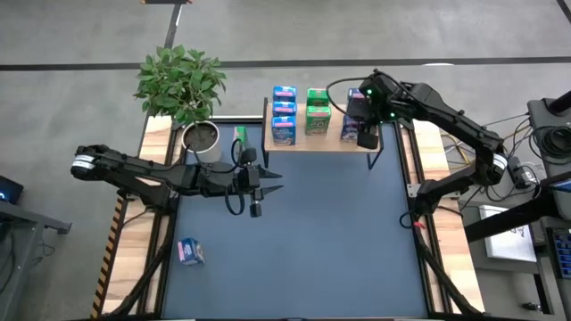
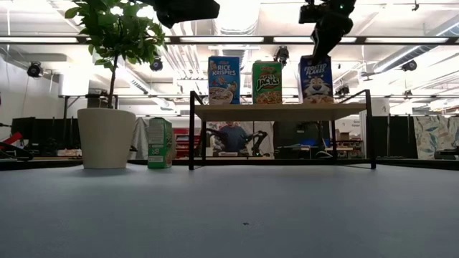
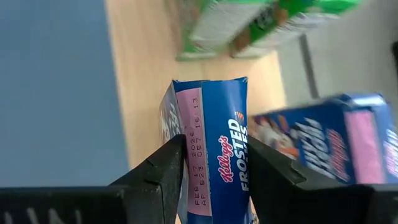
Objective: Stack cereal on shelf
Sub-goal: Put the right blue cereal box on the shelf aligned with the other blue cereal box
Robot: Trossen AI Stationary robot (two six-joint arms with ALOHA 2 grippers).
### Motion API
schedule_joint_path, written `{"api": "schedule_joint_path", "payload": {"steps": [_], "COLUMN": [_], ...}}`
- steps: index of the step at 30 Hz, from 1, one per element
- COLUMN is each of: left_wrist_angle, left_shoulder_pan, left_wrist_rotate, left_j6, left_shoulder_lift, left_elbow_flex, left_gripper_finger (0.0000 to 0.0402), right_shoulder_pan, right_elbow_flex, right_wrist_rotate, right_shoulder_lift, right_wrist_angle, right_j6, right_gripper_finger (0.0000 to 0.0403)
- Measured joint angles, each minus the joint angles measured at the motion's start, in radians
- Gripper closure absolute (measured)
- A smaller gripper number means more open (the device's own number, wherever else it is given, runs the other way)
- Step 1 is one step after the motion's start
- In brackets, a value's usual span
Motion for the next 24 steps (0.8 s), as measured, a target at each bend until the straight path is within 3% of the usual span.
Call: {"api": "schedule_joint_path", "payload": {"steps": [11, 24], "left_wrist_angle": [-0.001, -0.009], "left_shoulder_pan": [0.000, 0.000], "left_wrist_rotate": [0.000, 0.000], "left_j6": [0.000, 0.000], "left_shoulder_lift": [0.000, 0.000], "left_elbow_flex": [0.000, 0.000], "left_gripper_finger": [0.0297, 0.0297], "right_shoulder_pan": [-0.110, -0.115], "right_elbow_flex": [0.000, -0.008], "right_wrist_rotate": [-0.021, -0.061], "right_shoulder_lift": [-0.002, -0.001], "right_wrist_angle": [0.012, 0.031], "right_j6": [-0.059, -0.084], "right_gripper_finger": [0.0262, 0.0262]}}
